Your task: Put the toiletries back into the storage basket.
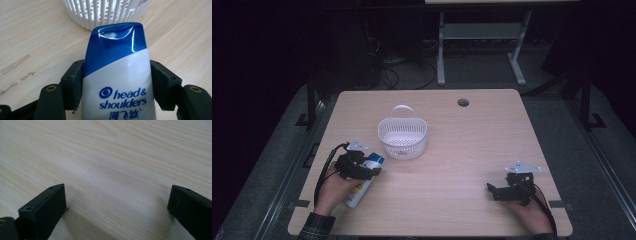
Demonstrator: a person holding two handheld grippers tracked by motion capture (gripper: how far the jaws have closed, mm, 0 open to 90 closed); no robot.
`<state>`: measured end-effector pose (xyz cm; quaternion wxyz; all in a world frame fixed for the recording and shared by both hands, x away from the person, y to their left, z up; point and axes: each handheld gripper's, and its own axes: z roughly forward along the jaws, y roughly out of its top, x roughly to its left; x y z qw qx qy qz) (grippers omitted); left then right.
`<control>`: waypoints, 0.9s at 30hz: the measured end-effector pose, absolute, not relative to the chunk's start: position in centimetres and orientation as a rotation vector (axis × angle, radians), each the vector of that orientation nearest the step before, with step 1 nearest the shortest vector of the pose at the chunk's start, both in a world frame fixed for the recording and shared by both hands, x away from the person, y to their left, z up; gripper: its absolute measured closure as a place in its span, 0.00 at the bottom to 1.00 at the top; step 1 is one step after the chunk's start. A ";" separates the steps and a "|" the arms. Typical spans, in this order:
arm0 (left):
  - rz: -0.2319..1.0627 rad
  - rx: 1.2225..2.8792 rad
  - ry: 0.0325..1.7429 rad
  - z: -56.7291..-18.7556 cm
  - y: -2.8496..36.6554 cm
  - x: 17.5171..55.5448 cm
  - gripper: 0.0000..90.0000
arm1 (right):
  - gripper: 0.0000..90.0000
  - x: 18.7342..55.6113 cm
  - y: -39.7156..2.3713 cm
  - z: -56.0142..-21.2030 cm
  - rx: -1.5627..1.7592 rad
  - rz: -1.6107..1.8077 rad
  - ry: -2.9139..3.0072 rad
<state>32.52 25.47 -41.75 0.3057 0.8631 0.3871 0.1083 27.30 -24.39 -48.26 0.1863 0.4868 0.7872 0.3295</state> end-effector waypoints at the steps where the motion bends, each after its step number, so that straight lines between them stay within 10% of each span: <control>1: 0.289 2.277 1.021 -41.6 25.5 32.4 0.38 | 0.01 27.3 -24.4 -48.3 1.369 0.928 2.217; 27: 0.272 2.101 0.868 -37.3 28.3 30.2 0.39 | 0.01 27.3 -24.4 -48.3 1.370 0.928 2.217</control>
